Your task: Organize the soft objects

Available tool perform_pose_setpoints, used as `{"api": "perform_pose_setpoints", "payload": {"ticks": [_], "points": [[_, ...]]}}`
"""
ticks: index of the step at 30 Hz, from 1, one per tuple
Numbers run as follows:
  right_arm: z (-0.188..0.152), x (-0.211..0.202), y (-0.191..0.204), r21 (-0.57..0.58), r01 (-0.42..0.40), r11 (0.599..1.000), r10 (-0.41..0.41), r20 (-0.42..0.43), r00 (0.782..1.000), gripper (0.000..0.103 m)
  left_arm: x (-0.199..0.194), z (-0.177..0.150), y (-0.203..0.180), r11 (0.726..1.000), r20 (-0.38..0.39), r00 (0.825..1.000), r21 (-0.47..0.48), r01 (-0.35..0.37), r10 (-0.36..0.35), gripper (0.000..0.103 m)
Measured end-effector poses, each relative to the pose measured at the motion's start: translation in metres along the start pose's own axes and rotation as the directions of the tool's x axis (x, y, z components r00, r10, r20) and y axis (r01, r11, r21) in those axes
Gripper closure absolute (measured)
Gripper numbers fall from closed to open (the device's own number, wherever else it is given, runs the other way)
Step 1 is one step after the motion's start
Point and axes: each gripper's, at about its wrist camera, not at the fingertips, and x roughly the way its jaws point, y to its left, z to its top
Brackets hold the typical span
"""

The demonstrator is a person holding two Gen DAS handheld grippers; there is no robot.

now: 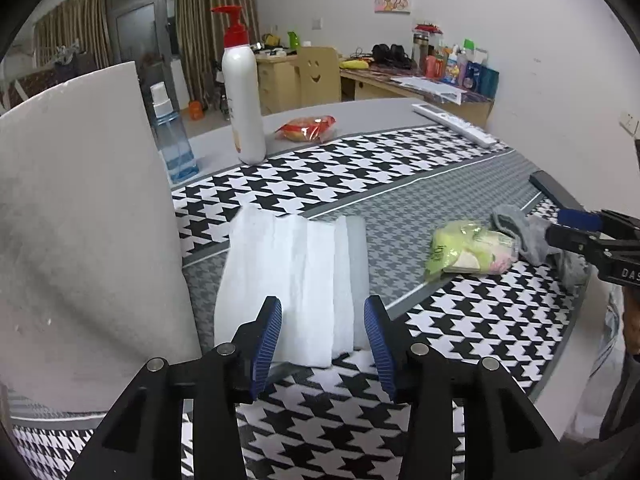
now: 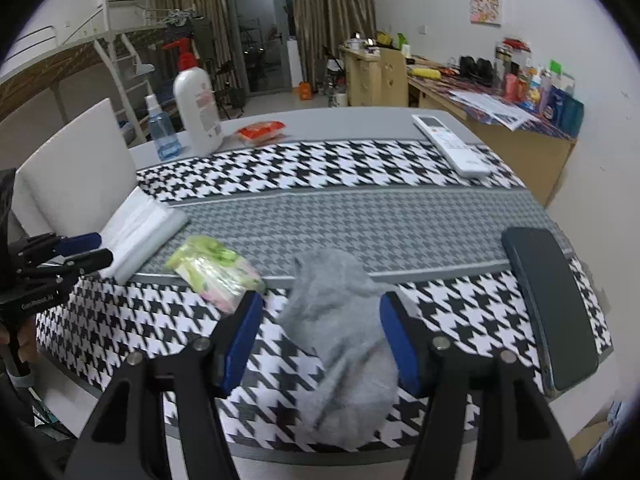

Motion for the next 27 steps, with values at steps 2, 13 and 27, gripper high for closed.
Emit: {"api": "perform_pose_setpoints", "payload": {"ticks": [2,13,27], "points": [[-0.003,0.002,-0.004,0.010,0.001,1.000,-0.001,-0.009,1.000,0.037,0.005,0.003,0.001,1.000,-0.004,1.000,0.000,-0.018,0.018,0.058],[-0.012,0.012,-0.011,0.037,0.002,0.999,-0.001,-0.038,0.999,0.037,0.038,0.008,0.010,0.992,-0.073,0.990,-0.026,-0.125,0.123,0.058],[-0.016,0.017,-0.011,0.036,0.017,0.999,-0.015,-0.048,0.999,0.034,0.039,0.009,0.005,0.998,-0.069,0.997,-0.032,-0.049,0.046,0.090]]}}
